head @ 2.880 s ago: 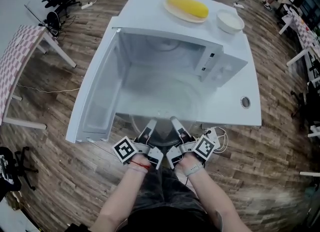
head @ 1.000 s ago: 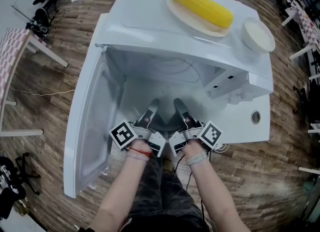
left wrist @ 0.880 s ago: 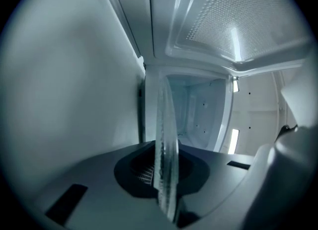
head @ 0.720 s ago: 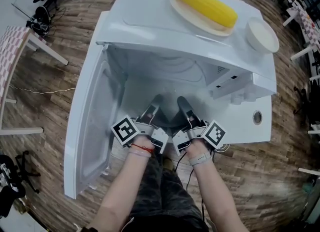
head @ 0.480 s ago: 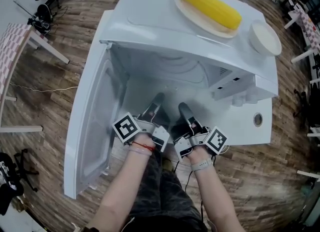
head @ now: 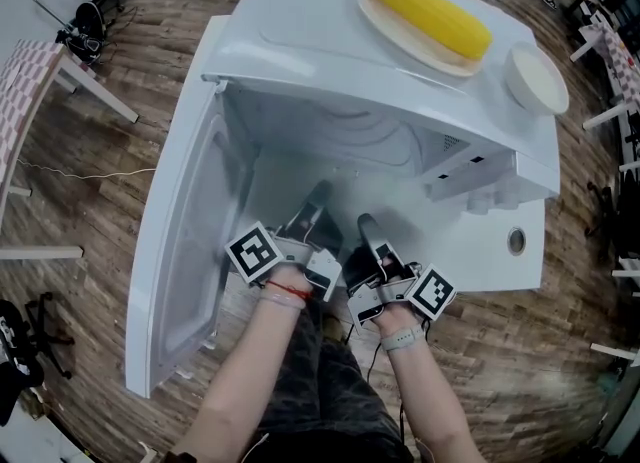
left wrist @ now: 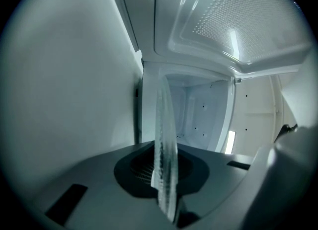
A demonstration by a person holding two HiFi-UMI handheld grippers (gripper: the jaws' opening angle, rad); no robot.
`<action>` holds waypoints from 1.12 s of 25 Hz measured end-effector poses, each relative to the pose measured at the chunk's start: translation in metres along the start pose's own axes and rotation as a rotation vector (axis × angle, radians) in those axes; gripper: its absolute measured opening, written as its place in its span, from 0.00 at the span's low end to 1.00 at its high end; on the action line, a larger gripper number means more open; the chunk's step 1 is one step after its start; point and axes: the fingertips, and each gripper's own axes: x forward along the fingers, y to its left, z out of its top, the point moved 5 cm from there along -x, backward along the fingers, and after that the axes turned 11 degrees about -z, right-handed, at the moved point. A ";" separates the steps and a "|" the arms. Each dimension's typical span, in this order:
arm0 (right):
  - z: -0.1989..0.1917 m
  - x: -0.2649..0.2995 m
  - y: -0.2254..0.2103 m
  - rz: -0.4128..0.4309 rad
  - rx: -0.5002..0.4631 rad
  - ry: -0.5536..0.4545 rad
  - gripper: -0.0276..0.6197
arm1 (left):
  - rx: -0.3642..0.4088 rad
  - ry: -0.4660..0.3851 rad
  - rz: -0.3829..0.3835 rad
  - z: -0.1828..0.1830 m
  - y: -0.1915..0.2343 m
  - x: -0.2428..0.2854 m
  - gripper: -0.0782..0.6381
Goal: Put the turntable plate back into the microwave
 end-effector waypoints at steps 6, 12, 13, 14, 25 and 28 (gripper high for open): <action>0.008 0.011 0.000 0.011 0.011 -0.019 0.10 | 0.004 -0.002 0.007 0.007 0.002 0.012 0.15; 0.010 0.015 0.001 0.015 0.038 -0.018 0.10 | 0.024 0.012 -0.017 0.008 -0.002 0.017 0.17; 0.010 0.015 0.000 0.016 0.037 -0.021 0.10 | 0.024 0.012 -0.021 0.008 -0.002 0.017 0.18; 0.010 0.014 0.000 0.017 0.034 -0.024 0.10 | 0.023 0.011 -0.021 0.008 -0.002 0.016 0.19; 0.009 0.015 0.004 0.026 0.034 -0.033 0.10 | -0.002 0.030 -0.011 -0.004 -0.006 -0.005 0.19; 0.009 0.015 0.005 0.023 0.011 -0.035 0.11 | 0.022 0.040 0.001 -0.006 -0.006 -0.010 0.16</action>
